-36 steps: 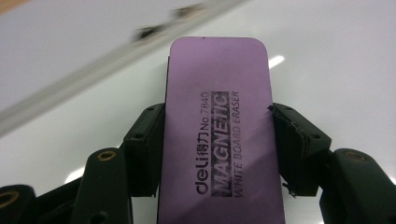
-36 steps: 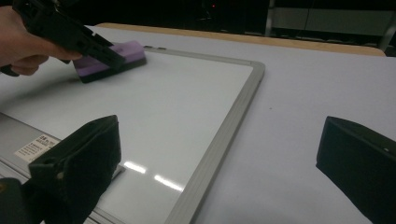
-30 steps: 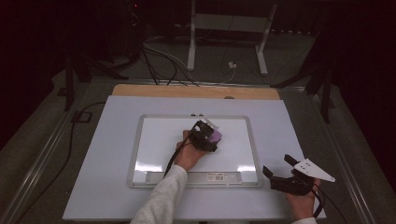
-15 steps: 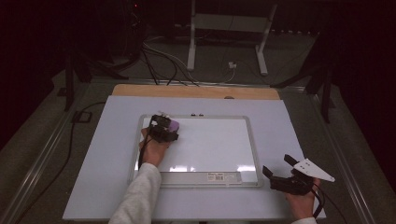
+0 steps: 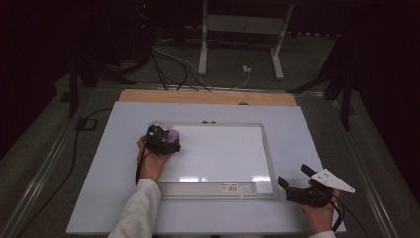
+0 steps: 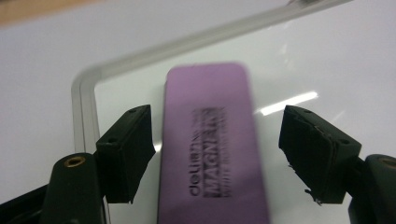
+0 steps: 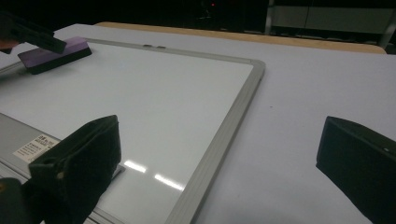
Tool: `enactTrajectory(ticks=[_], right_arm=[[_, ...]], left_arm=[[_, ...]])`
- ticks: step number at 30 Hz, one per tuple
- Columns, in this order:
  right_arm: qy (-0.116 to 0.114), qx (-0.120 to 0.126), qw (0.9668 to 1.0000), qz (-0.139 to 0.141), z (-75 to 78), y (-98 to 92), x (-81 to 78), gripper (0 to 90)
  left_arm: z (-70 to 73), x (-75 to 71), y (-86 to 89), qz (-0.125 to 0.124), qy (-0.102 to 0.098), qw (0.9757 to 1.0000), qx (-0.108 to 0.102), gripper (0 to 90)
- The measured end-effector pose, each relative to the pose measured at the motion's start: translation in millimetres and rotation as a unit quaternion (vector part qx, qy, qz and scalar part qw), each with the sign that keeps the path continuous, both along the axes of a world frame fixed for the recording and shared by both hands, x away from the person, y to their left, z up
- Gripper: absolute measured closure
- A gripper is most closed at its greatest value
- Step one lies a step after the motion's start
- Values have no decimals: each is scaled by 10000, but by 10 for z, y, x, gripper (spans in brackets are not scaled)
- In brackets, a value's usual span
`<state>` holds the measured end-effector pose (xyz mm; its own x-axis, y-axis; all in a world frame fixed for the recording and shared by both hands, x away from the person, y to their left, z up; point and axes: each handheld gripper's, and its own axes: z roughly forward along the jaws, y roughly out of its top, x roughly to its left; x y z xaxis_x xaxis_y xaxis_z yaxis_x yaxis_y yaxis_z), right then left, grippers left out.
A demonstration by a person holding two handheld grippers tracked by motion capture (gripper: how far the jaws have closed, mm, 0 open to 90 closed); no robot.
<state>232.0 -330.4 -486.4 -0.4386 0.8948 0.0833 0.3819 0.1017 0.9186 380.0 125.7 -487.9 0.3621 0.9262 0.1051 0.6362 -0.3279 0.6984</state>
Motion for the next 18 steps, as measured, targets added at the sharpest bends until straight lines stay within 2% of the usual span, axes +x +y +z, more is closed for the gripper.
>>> enactTrajectory(ticks=[2, 4, 7, 8, 10, 14, 18], right_arm=[[3, 3, 10000, 2, -2, -1, -3, 1], [-4, -16, 10000, 8, 0, -1, -7, 1], [-14, -20, 10000, 10, 3, 1, -12, 1], [-9, -16, 10000, 9, 3, 1, -11, 1], [-6, -16, 10000, 5, 2, 1, -10, 1], [-1, -21, 10000, 8, 1, 7, -10, 1], [-4, -10, 10000, 6, 5, -3, -14, 1]], left_arm=[[25, -62, -20, -314, -128, 9994, 57, 286], [16, -94, -37, -538, -149, 9984, 29, 317], [-24, -105, -34, -791, 5, 9969, 46, 360], [-45, -103, -31, -826, 57, 9965, 64, 380], [-47, -105, -21, -813, 32, 9967, 30, 398], [-48, -88, -18, -804, 51, 9967, 81, 387], [-60, -70, -10, -730, 23, 9973, 47, 359]])
